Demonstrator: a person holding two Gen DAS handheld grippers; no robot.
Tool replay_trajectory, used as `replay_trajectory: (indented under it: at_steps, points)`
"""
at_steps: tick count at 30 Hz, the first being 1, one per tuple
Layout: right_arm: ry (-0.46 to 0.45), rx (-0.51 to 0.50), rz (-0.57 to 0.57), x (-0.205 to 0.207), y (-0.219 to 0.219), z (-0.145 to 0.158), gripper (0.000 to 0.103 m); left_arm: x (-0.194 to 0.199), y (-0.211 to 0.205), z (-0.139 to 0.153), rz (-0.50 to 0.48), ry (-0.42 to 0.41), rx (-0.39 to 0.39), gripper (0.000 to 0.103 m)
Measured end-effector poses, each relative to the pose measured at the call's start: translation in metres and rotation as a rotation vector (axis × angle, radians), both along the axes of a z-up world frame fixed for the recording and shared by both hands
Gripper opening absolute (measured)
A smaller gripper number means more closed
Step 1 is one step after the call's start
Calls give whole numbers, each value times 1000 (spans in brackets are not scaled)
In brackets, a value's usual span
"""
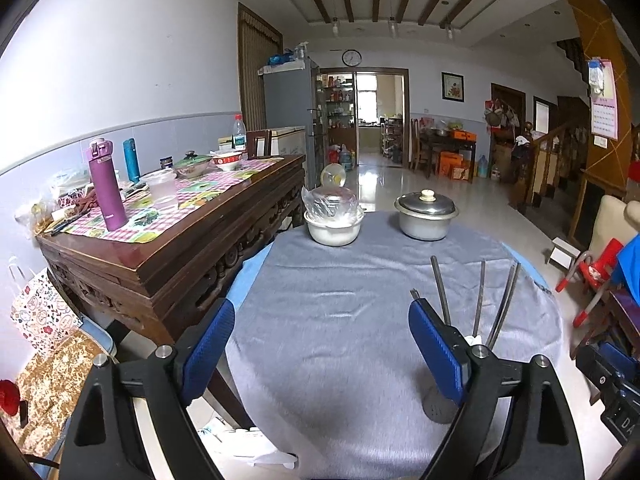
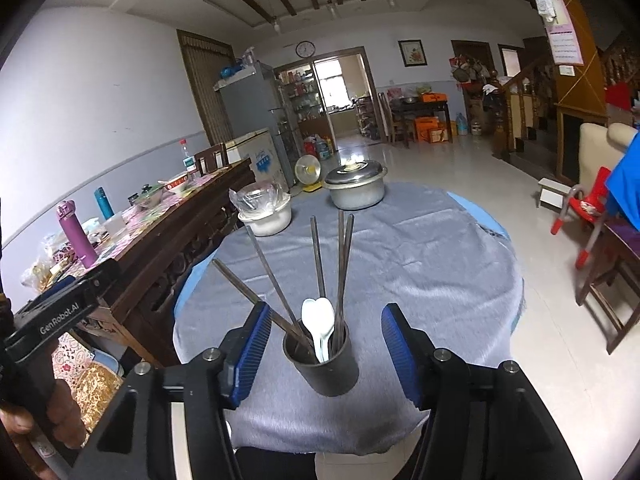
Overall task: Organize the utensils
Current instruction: 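Withdraw both open grippers up from the grey holder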
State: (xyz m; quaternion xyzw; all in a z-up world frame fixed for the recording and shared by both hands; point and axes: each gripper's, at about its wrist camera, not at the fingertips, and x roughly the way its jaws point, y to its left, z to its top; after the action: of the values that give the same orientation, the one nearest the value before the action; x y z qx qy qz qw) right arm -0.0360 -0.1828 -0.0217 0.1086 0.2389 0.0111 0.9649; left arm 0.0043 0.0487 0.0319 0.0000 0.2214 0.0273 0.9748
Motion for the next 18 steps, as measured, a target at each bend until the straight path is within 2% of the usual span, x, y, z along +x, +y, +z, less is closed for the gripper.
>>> replay_trajectory:
  at_steps: [6,18]
  points:
    - [-22,-7,-18,-15,5,-1,62,-12,-2,-1,-15,4,14,89]
    - [-29,-21,-14,-20,18,-4,62,-20,0,-2,-24,11,19,89]
